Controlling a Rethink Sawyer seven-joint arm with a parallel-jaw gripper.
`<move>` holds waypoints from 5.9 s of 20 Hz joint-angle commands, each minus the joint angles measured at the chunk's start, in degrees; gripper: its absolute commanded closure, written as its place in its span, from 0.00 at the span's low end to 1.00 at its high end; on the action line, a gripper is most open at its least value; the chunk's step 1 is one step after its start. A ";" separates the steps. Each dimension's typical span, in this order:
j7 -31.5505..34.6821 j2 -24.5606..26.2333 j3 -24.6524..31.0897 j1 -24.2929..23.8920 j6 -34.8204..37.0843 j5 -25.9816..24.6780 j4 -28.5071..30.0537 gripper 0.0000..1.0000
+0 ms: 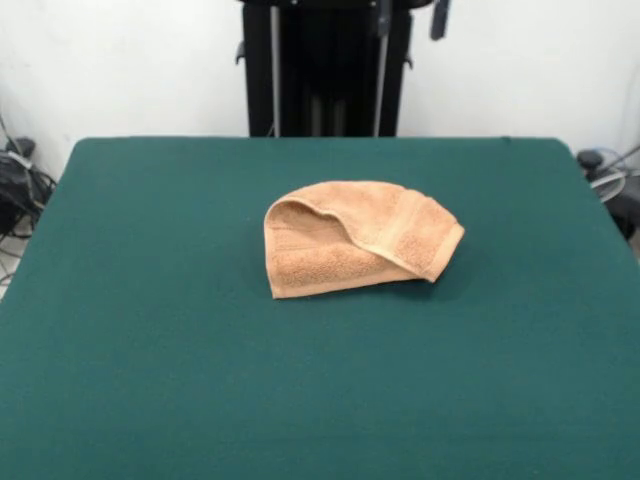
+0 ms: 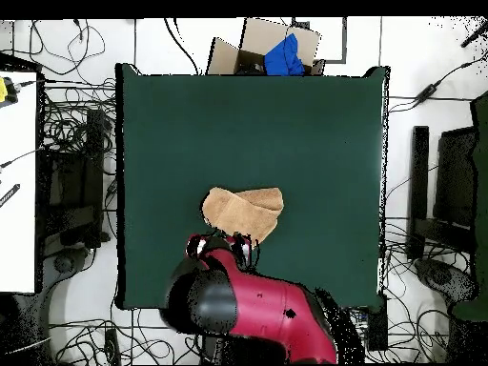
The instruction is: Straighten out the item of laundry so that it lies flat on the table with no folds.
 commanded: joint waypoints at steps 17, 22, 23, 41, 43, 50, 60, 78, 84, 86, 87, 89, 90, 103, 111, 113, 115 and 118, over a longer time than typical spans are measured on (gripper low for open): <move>8.36 19.38 4.61 -3.15 -17.84 -2.18 -3.26 0.00; 8.64 23.46 4.06 -3.35 -21.54 -2.30 -5.27 0.00; 8.76 24.02 3.87 -3.18 -22.13 -2.24 -5.59 0.00; 11.80 34.78 4.97 -4.53 -30.00 0.66 -10.60 0.00; 11.85 35.82 5.08 -4.72 -31.11 0.40 -11.02 0.00; 12.02 38.58 4.95 -4.24 -33.64 0.59 -12.59 0.00; 6.33 34.97 5.42 -4.70 -25.09 -0.87 -14.60 0.00; 5.63 39.83 8.28 -5.17 -26.22 -3.56 -25.22 0.00; 1.88 40.52 8.17 -4.80 -17.87 -4.30 -28.22 0.00; -0.71 40.44 8.64 -4.99 -13.12 -5.27 -28.48 0.00; -1.42 40.18 8.90 -5.12 -11.53 -5.68 -28.32 0.00; -2.70 38.63 10.40 -6.12 -7.91 -6.53 -26.64 0.00; -3.50 37.84 11.77 -7.20 -6.44 -7.08 -25.46 0.00; 19.77 34.27 1.84 4.86 -7.58 1.03 -21.48 0.00; 27.41 37.23 -5.42 15.30 -13.06 11.97 -22.69 0.00; 28.94 37.66 -7.06 18.01 -13.09 14.84 -23.01 0.00; 30.69 38.07 -8.88 20.89 -12.30 17.87 -23.46 0.00; 33.85 39.34 -12.71 25.34 -11.24 22.05 -24.56 0.00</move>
